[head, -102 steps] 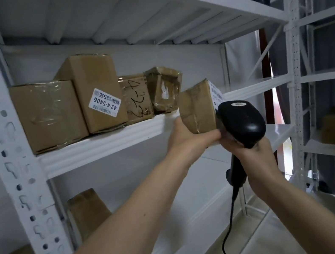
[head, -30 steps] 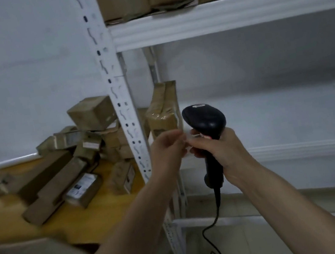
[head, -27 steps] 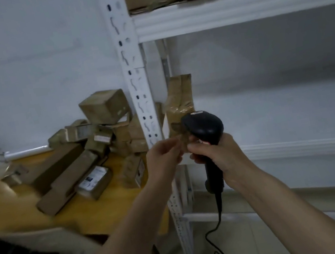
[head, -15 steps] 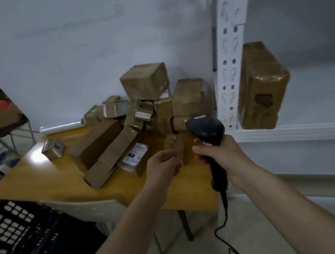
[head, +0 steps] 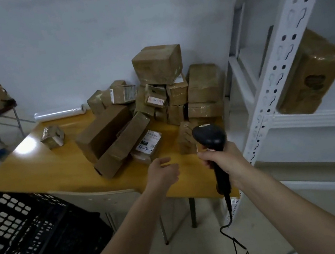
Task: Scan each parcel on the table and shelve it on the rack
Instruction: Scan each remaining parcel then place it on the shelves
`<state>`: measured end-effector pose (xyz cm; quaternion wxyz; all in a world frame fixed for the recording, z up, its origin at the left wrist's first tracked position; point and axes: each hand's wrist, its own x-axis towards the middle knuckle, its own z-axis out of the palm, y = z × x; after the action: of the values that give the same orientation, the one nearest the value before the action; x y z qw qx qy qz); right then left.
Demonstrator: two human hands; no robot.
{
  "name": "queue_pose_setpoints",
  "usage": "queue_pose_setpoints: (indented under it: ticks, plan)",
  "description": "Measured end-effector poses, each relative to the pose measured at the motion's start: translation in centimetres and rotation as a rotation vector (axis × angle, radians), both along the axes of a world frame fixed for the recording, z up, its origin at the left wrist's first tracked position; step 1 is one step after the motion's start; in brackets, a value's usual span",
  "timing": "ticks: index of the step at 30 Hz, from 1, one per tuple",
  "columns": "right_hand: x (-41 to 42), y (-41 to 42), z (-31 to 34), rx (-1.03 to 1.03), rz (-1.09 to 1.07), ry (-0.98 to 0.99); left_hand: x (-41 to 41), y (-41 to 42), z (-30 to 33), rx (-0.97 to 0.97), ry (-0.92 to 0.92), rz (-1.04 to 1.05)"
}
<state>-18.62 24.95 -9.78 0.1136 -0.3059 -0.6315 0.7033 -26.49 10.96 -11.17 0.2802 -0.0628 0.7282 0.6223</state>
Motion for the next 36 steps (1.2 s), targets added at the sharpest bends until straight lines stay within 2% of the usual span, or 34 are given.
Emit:
queue_pose_setpoints:
  ticks: [2, 12, 20, 27, 30, 36]
  plan:
    - [-0.7, -0.1, -0.5, -0.009, -0.015, -0.017, -0.4, -0.5, -0.6, 0.022, -0.039, 0.013]
    - [-6.0, 2.0, -3.6, -0.147, -0.1, -0.07, -6.5, 0.7, -4.0, -0.117, -0.025, -0.065]
    - [-10.8, 8.9, -6.1, -0.234, -0.243, -0.125, -13.3, 9.8, -6.1, -0.396, 0.189, -0.351]
    - [-14.5, 13.4, -8.6, -0.326, -0.302, -0.186, -17.5, 15.9, -8.8, -0.777, 0.306, -0.536]
    - [-15.4, 14.0, -9.4, -0.345, -0.3, -0.214, -18.8, 18.0, -10.2, -0.795, 0.235, -0.518]
    - [-15.6, 14.7, -10.6, -0.342, -0.323, -0.26, -19.9, 21.6, -13.4, -0.863, 0.235, -0.49]
